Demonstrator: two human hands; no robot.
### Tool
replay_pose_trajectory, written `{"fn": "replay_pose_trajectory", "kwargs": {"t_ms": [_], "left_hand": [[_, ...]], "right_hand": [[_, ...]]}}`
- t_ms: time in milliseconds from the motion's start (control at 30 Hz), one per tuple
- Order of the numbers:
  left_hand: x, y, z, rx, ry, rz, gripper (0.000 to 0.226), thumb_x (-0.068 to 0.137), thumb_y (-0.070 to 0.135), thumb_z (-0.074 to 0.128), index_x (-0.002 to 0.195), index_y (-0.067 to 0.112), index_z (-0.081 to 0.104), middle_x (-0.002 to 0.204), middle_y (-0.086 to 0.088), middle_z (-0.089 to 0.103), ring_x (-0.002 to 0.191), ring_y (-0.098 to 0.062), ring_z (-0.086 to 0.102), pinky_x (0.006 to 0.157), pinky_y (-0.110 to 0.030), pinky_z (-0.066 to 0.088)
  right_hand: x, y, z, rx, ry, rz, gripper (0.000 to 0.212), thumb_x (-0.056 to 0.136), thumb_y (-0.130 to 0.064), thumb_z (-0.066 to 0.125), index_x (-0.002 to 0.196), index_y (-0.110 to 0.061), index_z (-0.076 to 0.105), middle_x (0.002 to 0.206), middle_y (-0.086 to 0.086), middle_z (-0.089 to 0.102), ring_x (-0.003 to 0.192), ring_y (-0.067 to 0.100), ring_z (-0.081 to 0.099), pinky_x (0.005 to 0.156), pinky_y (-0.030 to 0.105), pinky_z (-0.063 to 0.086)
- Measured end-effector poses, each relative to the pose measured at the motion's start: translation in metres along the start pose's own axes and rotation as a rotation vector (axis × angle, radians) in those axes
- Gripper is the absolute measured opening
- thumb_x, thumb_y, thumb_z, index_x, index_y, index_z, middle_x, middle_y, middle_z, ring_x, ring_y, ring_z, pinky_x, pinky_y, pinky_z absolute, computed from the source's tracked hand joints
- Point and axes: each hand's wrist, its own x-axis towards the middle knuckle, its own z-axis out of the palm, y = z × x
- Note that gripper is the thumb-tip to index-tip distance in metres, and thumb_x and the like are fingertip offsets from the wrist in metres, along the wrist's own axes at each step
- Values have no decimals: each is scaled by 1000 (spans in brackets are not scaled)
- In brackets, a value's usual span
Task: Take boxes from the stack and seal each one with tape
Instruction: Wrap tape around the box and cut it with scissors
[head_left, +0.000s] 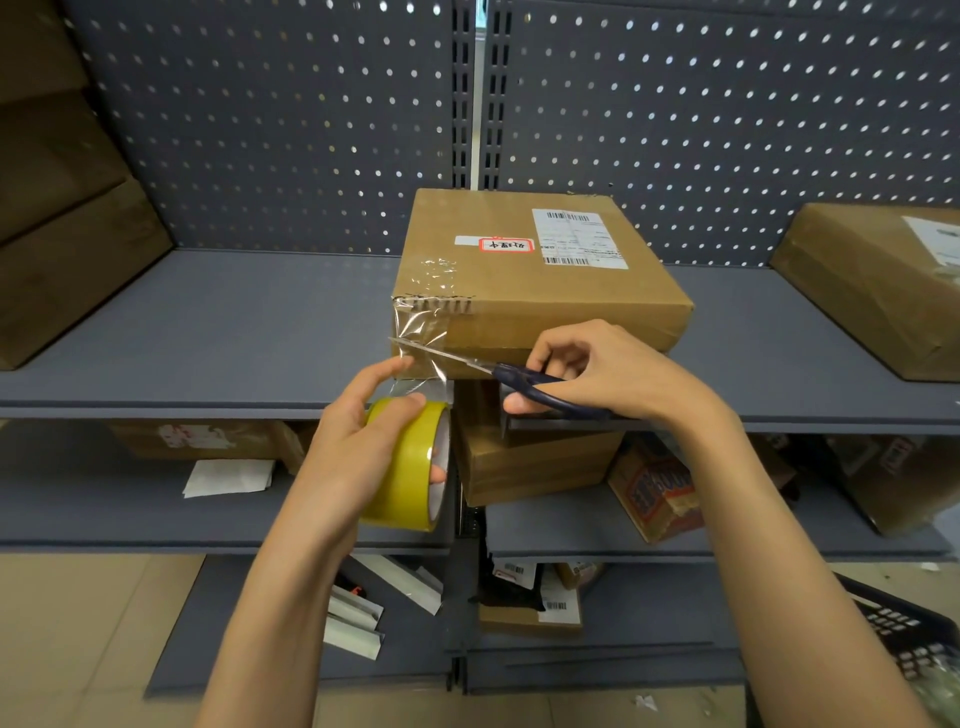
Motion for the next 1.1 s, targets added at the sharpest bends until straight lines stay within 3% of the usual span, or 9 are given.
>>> {"fn": "replay_pose_trajectory", "kwargs": {"t_ms": [100,333,600,900,1000,1100], "left_hand": [[1,-1,1,1,-3,0,34,95,20,56,125,36,55,89,-8,62,48,-19,66,43,-23,50],[1,-2,2,3,4,6,33,95,20,56,122,37,54,98,-7,63,48,-18,67,43,-23,50],[-1,-4,1,-16,31,20,31,95,19,56,122,34,58,90,-9,65,46,-17,65,43,-23,50],[-10,-5,-3,-17,70,35,26,93,24,58,110,44,61,105,-15,62,54,-23,66,61,-35,55],[-12,-3,-2,-32,68,30,26,93,23,58,111,42,61,105,-13,62,50,-21,65,54,-30,53],[-14,-2,-1,-49,60,21,26,93,22,58,110,41,61,106,-12,62,47,-21,64,47,-25,52]], "right_hand": [[1,0,-1,13,-2,-27,50,54,-61,76,80,-18,70,67,3,66,57,2,49,61,25,40],[1,3,-1,71,-19,-59,33,66,-40,83,79,-13,70,61,-2,63,53,1,50,54,13,39],[1,4,4,86,2,-85,29,67,-35,84,76,-13,68,55,-9,60,52,2,47,51,13,37],[1,-5,7,87,62,-145,39,61,-44,83,77,-12,69,62,-4,61,58,5,48,56,19,39],[0,-10,7,124,82,-164,45,57,-48,80,79,-10,69,64,-2,62,59,7,48,58,22,40],[-1,-16,7,212,188,-164,39,58,-43,82,76,-12,67,63,-2,61,58,6,48,56,19,39]]}}
